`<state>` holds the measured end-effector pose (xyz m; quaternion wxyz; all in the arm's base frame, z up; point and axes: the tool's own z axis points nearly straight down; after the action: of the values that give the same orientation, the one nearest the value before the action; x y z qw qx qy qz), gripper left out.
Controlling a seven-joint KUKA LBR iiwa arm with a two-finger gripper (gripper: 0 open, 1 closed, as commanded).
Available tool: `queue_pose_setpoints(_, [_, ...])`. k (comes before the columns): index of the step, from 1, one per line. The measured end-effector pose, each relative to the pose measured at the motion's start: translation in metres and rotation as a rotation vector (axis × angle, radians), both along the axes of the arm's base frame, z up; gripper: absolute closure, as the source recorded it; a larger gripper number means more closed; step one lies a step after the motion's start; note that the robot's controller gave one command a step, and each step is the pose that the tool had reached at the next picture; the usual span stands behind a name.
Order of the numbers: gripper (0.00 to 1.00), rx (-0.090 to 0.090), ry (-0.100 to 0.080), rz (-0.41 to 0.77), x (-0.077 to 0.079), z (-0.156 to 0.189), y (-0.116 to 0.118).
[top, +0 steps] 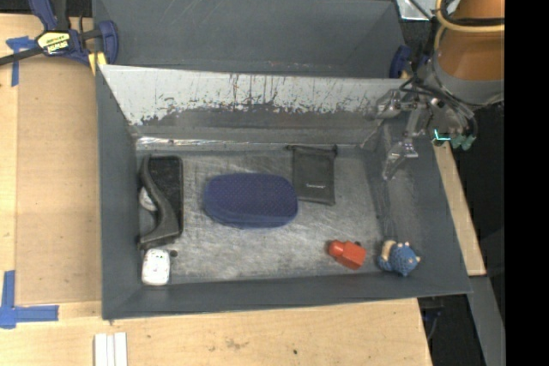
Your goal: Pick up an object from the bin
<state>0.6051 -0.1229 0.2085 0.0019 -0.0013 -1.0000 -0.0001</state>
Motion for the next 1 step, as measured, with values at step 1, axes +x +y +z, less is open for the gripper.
queue_pose_setpoints(1, [0.00, 0.001, -0.001, 0.065, 0.0220, -0.1320, 0.0819])
